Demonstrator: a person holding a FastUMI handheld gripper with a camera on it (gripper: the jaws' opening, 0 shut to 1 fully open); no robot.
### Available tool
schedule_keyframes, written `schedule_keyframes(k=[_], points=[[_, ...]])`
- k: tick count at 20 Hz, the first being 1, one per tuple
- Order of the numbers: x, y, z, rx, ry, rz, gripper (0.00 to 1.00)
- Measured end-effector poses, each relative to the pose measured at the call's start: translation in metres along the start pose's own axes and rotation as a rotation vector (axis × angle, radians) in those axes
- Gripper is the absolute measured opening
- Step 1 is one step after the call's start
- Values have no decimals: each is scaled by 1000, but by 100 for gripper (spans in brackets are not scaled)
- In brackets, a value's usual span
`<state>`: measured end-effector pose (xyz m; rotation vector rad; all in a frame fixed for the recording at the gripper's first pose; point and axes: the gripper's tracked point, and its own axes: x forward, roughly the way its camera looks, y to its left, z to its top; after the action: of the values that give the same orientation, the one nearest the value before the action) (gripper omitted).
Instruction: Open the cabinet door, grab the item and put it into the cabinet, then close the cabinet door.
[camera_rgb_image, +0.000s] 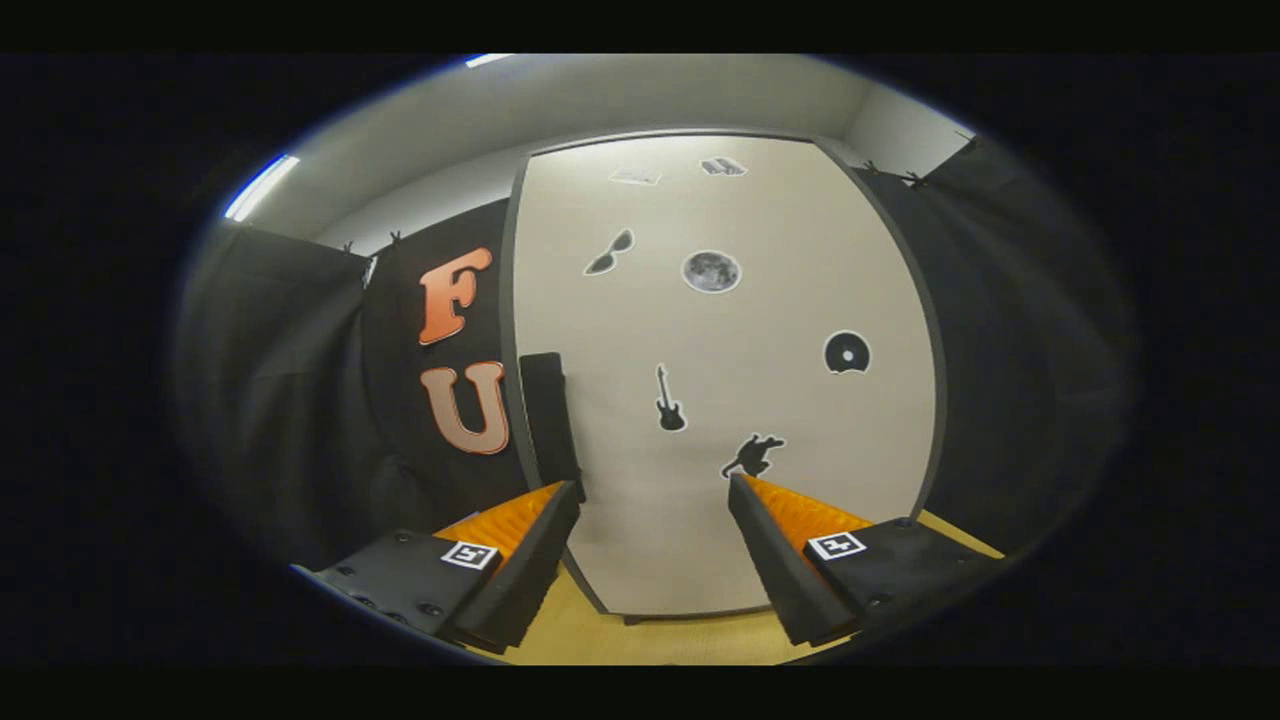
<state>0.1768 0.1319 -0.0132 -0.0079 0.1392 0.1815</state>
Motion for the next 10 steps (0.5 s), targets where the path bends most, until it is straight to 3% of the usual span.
schedule_keyframes(k=[10], points=[[-70, -80, 15, 4, -62, -85, 97]])
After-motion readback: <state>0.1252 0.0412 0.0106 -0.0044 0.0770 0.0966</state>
